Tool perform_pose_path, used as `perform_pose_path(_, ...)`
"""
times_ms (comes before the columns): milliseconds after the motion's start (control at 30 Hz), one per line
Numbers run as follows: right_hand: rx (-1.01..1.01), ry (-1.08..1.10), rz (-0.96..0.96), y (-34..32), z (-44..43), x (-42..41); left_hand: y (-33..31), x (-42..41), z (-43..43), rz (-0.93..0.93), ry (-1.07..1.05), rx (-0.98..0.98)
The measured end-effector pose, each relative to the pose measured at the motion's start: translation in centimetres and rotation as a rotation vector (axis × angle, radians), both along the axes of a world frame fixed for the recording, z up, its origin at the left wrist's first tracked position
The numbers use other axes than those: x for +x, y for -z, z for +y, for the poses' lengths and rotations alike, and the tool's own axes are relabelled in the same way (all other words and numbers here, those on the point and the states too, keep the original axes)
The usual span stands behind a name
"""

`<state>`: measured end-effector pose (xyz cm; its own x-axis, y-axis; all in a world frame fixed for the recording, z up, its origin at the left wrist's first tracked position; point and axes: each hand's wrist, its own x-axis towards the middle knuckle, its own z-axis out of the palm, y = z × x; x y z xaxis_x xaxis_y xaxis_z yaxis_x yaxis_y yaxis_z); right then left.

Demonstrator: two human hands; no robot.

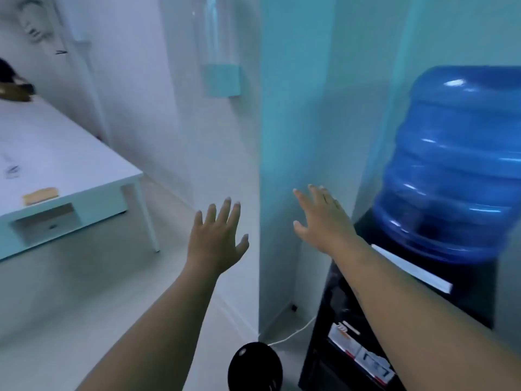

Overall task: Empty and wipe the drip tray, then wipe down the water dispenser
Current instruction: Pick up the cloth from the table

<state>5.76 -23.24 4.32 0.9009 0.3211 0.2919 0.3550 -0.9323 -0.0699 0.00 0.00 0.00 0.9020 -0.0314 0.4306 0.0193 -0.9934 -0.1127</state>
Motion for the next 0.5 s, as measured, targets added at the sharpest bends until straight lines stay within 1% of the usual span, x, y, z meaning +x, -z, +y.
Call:
perform_pose_path(33,-0.020,-0.032,0.020,0.7,1.9,0.5,0.5,-0.1,1.7,0.043,-0.042,-0.026)
perform_pose_path(67,-0.024,-0.053,0.036,1.3,3.9,1.1,0.8,-0.2,3.5,0.028,-0.072,-0.047)
perform_pose_path(133,-0.042,-0.082,0.066,2.4,7.4,2.0,2.0,-0.2,7.0,0.016,-0.119,-0.020)
perform_pose_path(267,-0.092,-0.153,0.097,4.3,16.6,4.8,3.7,0.8,15.3,0.079,-0.220,-0.061)
perform_pose_path(333,-0.093,-0.193,0.122,5.0,21.2,5.9,4.1,1.4,19.2,0.120,-0.263,-0.073)
perform_pose_path(500,-0.089,-0.307,0.191,6.8,34.1,8.3,5.4,2.5,30.3,0.145,-0.347,-0.096)
